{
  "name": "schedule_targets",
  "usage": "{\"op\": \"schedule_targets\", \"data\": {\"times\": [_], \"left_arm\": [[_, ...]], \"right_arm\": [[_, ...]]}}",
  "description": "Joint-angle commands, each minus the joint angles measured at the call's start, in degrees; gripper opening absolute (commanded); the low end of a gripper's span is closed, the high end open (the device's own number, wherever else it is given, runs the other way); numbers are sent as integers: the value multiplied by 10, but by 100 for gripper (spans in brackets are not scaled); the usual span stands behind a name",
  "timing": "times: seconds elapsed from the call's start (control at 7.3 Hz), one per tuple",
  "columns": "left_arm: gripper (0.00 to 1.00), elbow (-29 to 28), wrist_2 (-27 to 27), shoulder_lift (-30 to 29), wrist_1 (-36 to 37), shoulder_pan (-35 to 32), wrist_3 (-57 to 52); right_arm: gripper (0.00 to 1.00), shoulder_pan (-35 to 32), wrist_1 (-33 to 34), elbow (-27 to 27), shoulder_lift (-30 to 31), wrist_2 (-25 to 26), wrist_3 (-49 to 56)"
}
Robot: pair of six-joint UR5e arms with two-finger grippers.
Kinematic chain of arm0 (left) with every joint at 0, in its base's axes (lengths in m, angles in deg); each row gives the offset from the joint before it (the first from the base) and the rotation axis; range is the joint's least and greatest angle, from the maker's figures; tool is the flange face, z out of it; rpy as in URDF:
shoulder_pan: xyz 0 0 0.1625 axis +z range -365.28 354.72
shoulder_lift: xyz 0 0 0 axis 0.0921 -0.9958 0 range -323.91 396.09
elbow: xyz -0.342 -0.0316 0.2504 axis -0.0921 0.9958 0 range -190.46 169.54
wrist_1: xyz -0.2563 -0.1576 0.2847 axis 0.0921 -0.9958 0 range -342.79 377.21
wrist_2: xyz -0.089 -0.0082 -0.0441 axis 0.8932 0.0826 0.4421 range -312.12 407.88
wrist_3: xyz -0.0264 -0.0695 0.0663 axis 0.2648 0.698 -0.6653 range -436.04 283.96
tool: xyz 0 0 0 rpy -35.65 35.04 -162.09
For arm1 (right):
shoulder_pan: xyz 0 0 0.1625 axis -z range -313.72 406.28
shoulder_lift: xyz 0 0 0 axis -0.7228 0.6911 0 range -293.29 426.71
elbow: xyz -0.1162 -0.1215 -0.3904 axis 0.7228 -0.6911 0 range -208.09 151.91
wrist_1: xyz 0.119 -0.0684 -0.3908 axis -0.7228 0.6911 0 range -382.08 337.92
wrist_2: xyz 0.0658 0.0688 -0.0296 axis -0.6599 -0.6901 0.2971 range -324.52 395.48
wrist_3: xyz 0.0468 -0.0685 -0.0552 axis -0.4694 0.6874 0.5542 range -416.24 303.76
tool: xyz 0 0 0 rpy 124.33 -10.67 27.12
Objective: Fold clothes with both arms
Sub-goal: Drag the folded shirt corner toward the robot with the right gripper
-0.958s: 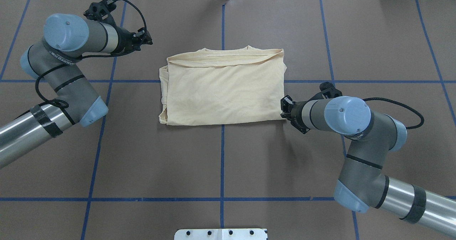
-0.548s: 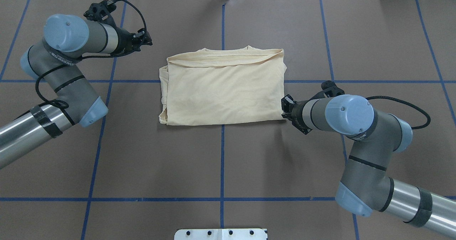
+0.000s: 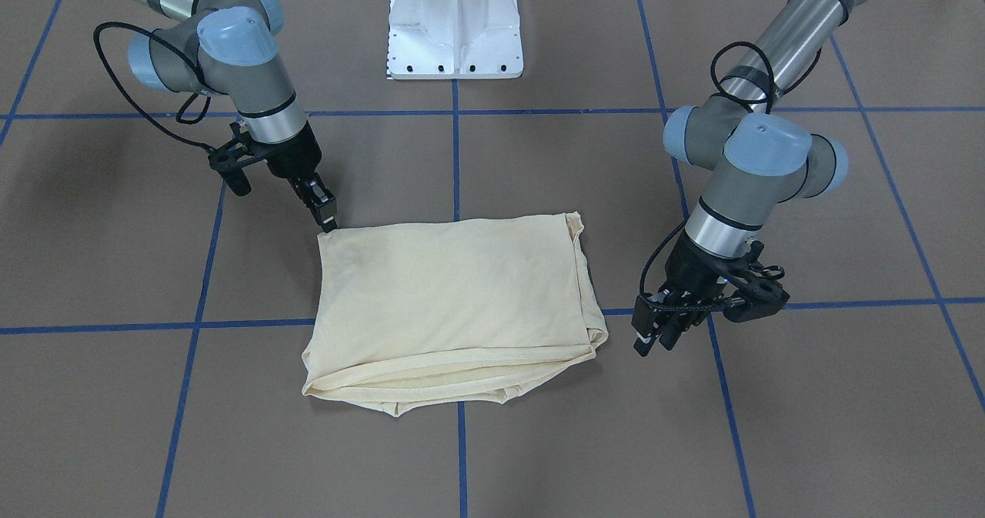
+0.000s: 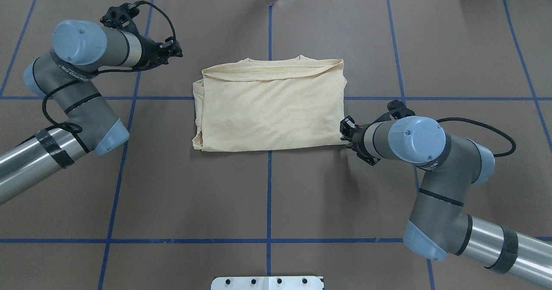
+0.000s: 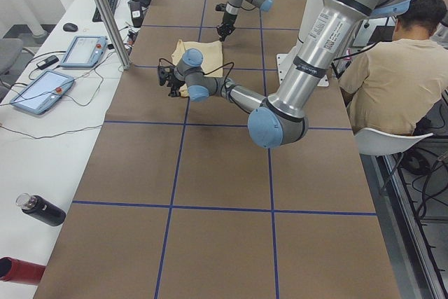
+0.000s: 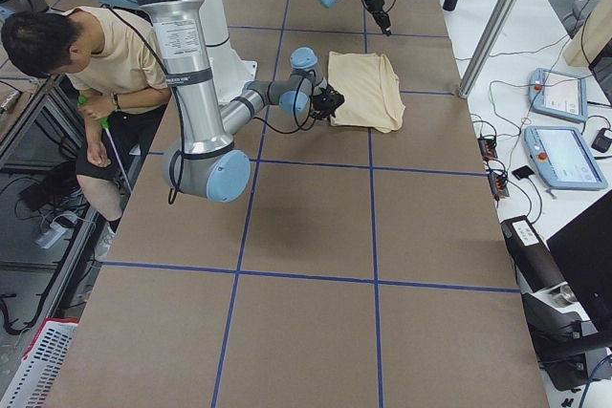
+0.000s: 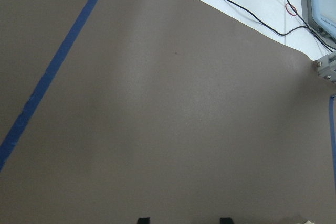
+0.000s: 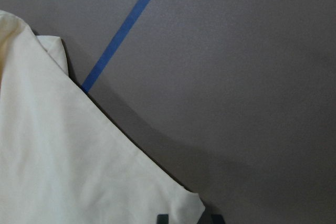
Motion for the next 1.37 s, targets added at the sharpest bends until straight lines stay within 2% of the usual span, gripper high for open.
{"op": "schedule_targets", "data": {"times": [0.0,0.41,0.55,0.68,0.82,0.96,1.23], "left_arm": [[54,0,-1,0,0,0,0],[55,1,-2,0,0,1,0],[55,1,-8,1,0,1,0],[55,0,-8,2,0,2,0],[55,0,-8,2,0,2,0],[55,0,-8,2,0,2,0],[55,0,-8,2,0,2,0]], "right_arm": [[71,0,2,-5,0,0,-1],[62,1,4,-19,-8,16,2],[55,1,4,-19,-12,16,1],[40,1,5,-19,-13,20,1],[7,1,4,-19,-13,20,1],[0,1,4,-19,-13,20,2],[0,0,5,-18,-13,19,2]]}}
